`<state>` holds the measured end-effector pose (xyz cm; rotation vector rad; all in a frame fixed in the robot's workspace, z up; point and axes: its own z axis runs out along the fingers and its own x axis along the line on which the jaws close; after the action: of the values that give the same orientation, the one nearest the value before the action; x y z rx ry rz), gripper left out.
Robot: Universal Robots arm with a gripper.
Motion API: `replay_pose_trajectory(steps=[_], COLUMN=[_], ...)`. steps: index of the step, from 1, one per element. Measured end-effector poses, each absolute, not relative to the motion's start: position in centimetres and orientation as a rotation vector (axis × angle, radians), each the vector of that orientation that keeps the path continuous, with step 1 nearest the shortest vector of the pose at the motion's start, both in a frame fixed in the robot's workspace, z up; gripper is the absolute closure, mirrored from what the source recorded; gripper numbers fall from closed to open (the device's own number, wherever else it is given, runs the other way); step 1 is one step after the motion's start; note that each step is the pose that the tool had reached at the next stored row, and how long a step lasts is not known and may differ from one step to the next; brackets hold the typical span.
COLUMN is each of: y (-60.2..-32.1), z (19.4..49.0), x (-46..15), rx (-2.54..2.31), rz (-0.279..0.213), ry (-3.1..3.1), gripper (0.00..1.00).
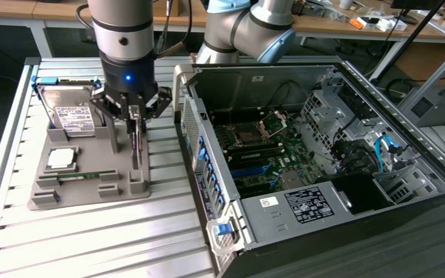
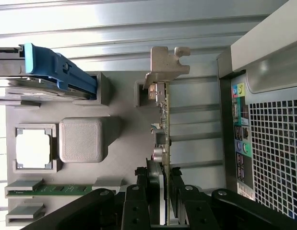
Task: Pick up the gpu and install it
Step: 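Pick up the gpu and move the gpu toward the slot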
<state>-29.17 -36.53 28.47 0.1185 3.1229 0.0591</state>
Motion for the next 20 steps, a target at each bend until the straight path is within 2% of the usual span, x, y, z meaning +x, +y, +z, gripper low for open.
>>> replay_pose_trajectory(steps=[20], y=[-36.5], z=[29.6], x=[-29.2], rx=[0.119], rz=[0.066], ry=[3.123], gripper=[0.70])
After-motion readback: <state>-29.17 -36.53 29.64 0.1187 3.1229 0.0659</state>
